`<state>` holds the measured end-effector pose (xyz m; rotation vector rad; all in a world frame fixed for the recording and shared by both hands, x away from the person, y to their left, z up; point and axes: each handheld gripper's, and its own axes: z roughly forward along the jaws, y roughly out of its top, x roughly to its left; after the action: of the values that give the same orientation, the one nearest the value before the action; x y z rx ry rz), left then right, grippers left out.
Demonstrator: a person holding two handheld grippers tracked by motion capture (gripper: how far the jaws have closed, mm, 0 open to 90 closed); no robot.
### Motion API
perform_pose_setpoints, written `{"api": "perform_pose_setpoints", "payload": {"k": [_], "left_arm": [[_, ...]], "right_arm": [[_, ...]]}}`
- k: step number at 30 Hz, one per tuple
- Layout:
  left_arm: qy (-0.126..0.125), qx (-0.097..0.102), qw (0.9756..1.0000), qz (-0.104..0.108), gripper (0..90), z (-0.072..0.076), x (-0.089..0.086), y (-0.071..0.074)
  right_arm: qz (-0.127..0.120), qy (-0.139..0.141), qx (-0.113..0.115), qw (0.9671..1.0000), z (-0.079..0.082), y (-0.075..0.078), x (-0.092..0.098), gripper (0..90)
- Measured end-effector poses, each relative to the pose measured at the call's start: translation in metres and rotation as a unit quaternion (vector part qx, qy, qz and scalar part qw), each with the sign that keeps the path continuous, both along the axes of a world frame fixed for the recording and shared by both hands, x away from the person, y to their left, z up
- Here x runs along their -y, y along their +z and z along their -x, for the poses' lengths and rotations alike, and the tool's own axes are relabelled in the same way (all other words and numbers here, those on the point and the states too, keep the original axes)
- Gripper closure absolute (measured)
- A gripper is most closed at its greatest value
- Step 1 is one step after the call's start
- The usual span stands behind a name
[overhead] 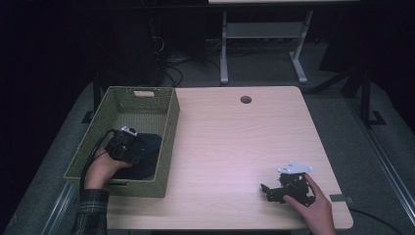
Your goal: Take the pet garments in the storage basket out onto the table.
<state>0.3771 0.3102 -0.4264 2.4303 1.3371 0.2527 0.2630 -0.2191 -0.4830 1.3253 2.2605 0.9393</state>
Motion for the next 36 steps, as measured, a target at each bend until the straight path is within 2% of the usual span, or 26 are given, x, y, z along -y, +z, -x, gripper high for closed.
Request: {"api": "perform_pose_setpoints", "payload": {"k": [1, 2, 3, 6, 9, 12, 15, 16, 19, 21, 23, 26, 30, 31, 32, 36], "left_arm": [[0.002, -0.007, 1.0000, 0.003, 28.0, 0.000, -0.001, 0.001], [-0.002, -0.030, 0.9993, 0.024, 42.0, -0.001, -0.002, 0.001], [-0.005, -0.031, 0.9993, 0.020, 50.8, 0.000, 0.000, 0.001], [-0.005, -0.033, 0.9992, 0.022, 58.7, 0.000, 0.000, 0.002], [-0.004, -0.033, 0.9992, 0.020, 64.4, -0.001, -0.001, 0.004], [-0.001, -0.032, 0.9992, 0.024, 66.0, -0.001, -0.002, 0.008], [0.001, -0.025, 0.9990, 0.036, 67.2, -0.001, -0.004, 0.013], [0.002, -0.014, 0.9986, 0.052, 67.3, 0.000, -0.006, 0.017], [-0.002, -0.005, 0.9979, 0.064, 67.4, 0.000, -0.009, 0.022], [-0.003, 0.015, 0.9959, 0.089, 67.4, 0.002, -0.013, 0.030], [-0.003, 0.019, 0.9953, 0.096, 67.5, 0.003, -0.014, 0.032], [0.000, 0.040, 0.9923, 0.117, 67.5, 0.006, -0.018, 0.042], [0.005, 0.073, 0.9865, 0.146, 67.6, 0.011, -0.025, 0.056], [0.005, 0.073, 0.9865, 0.146, 67.5, 0.011, -0.025, 0.056], [0.005, 0.084, 0.9841, 0.156, 67.5, 0.013, -0.028, 0.060], [0.006, 0.106, 0.9788, 0.175, 67.6, 0.018, -0.034, 0.070]], "right_arm": [[0.000, 0.000, 0.000, 1.0000, 0.000, 0.000, 0.000, 0.0], [0.000, 0.000, 0.000, 1.0000, 0.000, 0.000, 0.000, 0.0], [0.000, 0.000, 0.000, 1.0000, 0.000, 0.000, 0.000, 0.0], [0.000, 0.000, 0.000, 1.0000, 0.000, 0.000, 0.000, 0.0], [0.000, 0.000, 0.000, 1.0000, 0.000, 0.000, 0.000, 0.0], [0.000, 0.000, 0.000, 1.0000, 0.000, 0.000, 0.000, 0.0], [0.000, 0.000, 0.000, 1.0000, 0.000, 0.000, 0.000, 0.0], [0.000, 0.000, 0.000, 1.0000, 0.000, 0.000, 0.000, 0.0], [0.000, 0.000, 0.000, 1.0000, 0.000, 0.000, 0.000, 0.0], [0.000, 0.000, 0.000, 1.0000, 0.000, 0.000, 0.000, 0.0], [0.000, 0.000, 0.000, 1.0000, 0.000, 0.000, 0.000, 0.0], [0.000, 0.000, 0.000, 1.0000, 0.000, 0.000, 0.000, 0.0], [0.000, 0.000, 0.000, 1.0000, 0.000, 0.000, 0.000, 0.0], [0.000, 0.000, 0.000, 1.0000, 0.000, 0.000, 0.000, 0.0], [0.000, 0.000, 0.000, 1.0000, 0.000, 0.000, 0.000, 0.0], [0.000, 0.000, 0.000, 1.0000, 0.000, 0.000, 0.000, 0.0]]}}
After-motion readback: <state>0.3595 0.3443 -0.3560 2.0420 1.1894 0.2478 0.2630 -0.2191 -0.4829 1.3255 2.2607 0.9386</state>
